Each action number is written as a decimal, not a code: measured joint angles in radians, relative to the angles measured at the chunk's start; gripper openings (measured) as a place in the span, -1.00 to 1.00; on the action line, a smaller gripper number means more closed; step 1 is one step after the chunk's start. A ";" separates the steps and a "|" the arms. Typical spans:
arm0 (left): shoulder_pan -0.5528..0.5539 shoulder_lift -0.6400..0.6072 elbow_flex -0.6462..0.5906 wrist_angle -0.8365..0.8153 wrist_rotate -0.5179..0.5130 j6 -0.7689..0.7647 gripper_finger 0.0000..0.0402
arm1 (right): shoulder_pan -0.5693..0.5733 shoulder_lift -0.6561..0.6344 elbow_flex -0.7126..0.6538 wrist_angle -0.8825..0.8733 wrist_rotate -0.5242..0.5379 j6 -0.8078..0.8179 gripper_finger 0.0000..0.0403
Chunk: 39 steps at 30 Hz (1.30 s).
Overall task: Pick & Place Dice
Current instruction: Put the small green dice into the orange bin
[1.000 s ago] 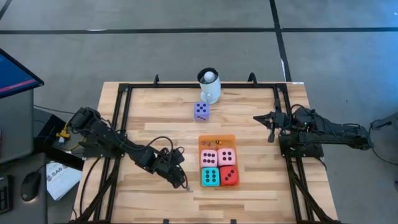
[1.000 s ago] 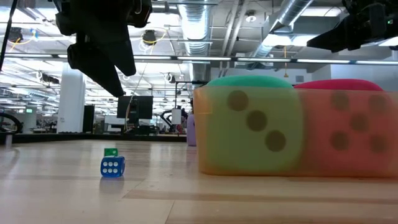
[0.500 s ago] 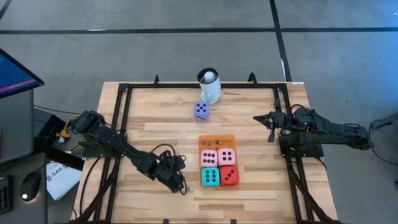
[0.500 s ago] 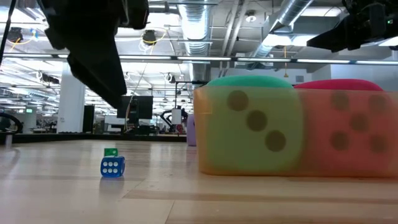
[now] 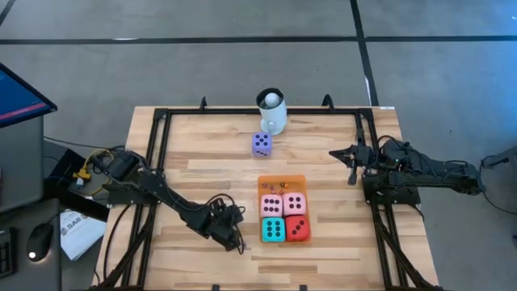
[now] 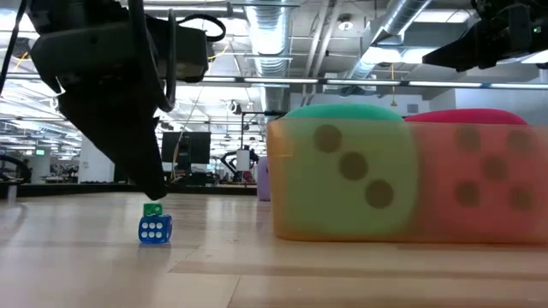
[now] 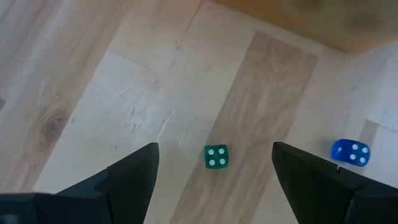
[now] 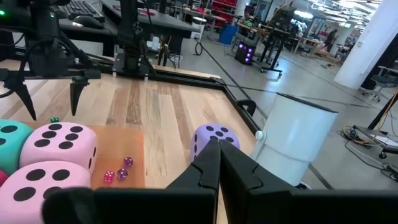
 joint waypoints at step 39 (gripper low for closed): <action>0.007 0.001 -0.085 0.153 -0.001 -0.026 0.48 | 0.000 0.000 0.000 0.000 0.000 0.000 -1.00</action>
